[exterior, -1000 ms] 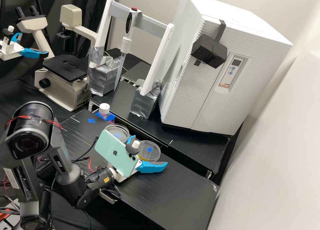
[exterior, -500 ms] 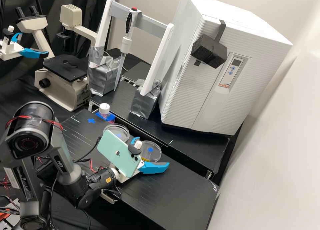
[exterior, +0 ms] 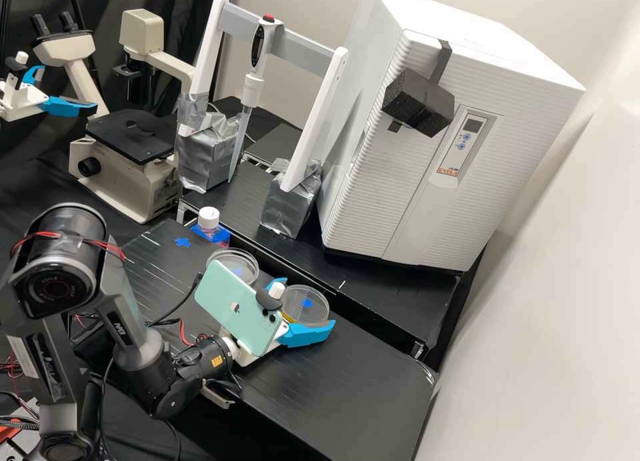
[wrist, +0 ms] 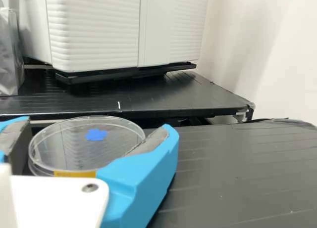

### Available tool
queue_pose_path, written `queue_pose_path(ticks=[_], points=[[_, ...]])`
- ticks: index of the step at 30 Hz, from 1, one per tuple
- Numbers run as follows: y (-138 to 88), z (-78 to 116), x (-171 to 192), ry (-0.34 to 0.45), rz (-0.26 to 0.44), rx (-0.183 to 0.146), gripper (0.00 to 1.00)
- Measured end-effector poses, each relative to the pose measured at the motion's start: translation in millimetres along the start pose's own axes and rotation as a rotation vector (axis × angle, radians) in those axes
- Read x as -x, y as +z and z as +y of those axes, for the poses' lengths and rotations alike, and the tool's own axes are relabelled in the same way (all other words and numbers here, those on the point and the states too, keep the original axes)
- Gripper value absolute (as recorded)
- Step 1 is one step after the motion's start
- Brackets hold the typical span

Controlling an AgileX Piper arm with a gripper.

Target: Close the lid

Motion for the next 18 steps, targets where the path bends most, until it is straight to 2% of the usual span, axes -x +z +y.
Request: queue_pose_path(ticks=[9, 12, 18], points=[[-0.9, 0.7, 0.6, 0.001, -0.003, 0.005, 0.0], [-0.7, 0.6, 0.6, -0.001, -0.005, -0.009, 0.0], [-3.0, 2.9, 2.2, 0.007, -0.001, -0.006, 0.0]])
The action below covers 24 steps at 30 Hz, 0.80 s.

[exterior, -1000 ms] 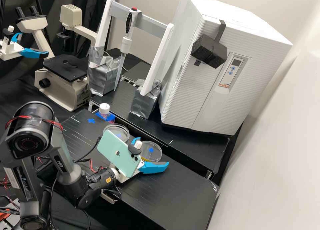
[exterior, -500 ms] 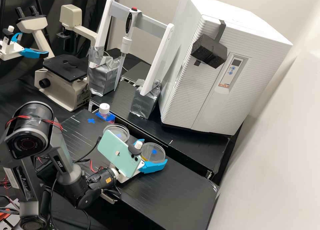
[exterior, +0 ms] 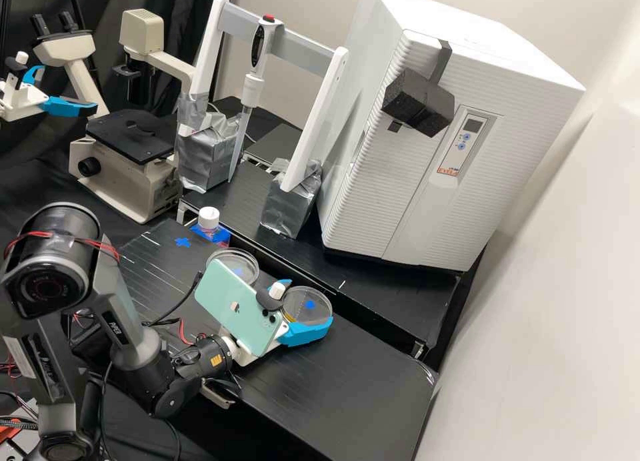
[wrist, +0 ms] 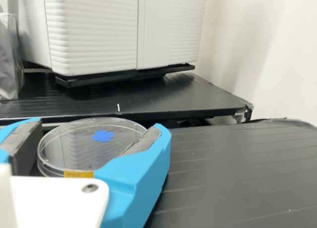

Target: Close the lid

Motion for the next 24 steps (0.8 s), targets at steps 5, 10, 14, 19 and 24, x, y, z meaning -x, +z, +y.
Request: queue_pose_path(ticks=[5, 10, 14, 19, 24], points=[[-7, 7.4, 8, 0.032, 0.012, -0.036, 0.0], [-25, 14.5, 24, 0.095, 0.077, -0.075, 0.0], [-46, 13.7, 38, 0.117, 0.173, -0.074, 0.0], [-74, 8.6, 50, 0.098, 0.337, -0.003, 0.0], [-85, -1.9, 53, 0.008, 0.416, 0.047, 0.0]])
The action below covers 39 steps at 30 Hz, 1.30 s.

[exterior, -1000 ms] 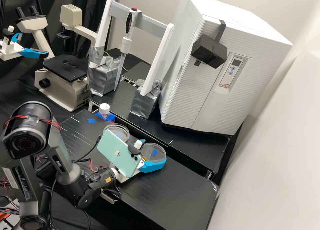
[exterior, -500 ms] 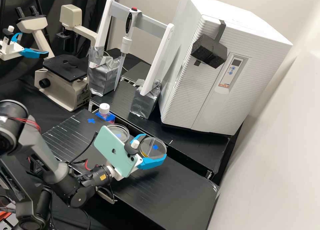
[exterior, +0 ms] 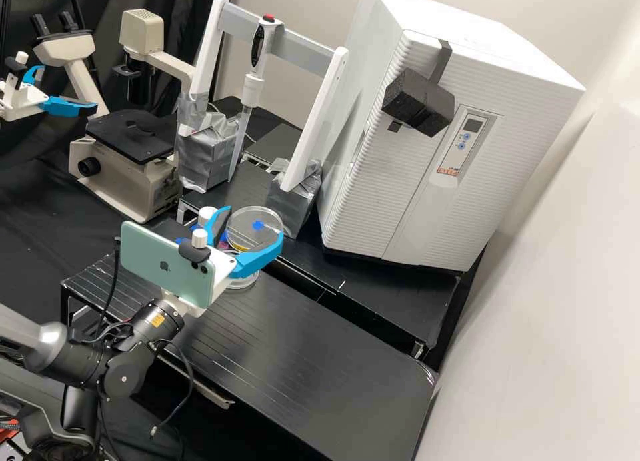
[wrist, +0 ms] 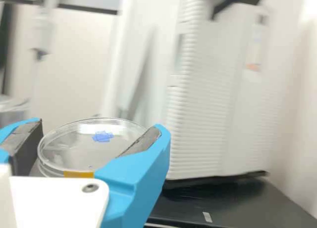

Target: Close the lid

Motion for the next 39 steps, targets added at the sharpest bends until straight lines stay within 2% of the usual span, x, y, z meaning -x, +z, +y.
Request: queue_pose_path(ticks=[9, 14, 23, 32, 39], points=[[-6, -15.8, 0, -0.164, 0.061, 0.044, 0.0], [-1, -22.0, 1, -0.239, 0.045, 0.054, 0.0], [15, -25.9, 1, -0.292, -0.03, 0.017, 0.0], [25, -31.1, -1, -0.336, -0.045, 0.057, 0.0], [28, -31.1, -2, -0.327, -0.054, 0.057, 0.0]])
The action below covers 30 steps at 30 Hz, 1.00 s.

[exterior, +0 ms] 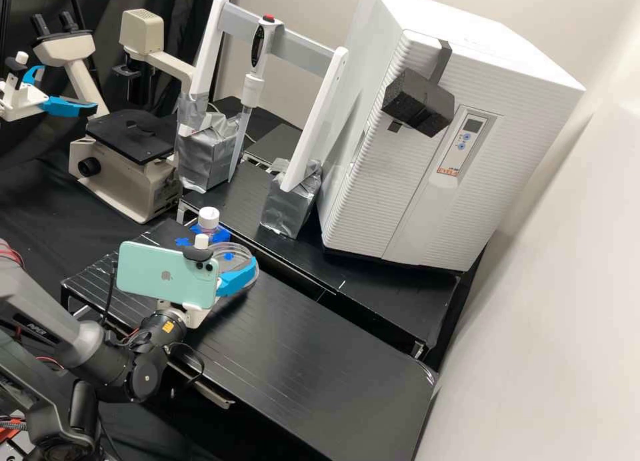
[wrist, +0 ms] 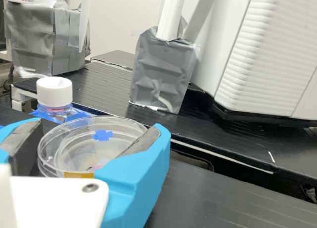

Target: Close the lid

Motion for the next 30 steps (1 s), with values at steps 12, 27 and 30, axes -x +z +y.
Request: queue_pose_path(ticks=[12, 27, 30], points=[[7, 1.7, -1, 0.024, -0.032, -0.023, 0.0], [19, 6.8, -3, 0.099, -0.105, -0.041, 0.0], [19, 6.6, -3, 0.097, -0.103, -0.041, 0.0]])
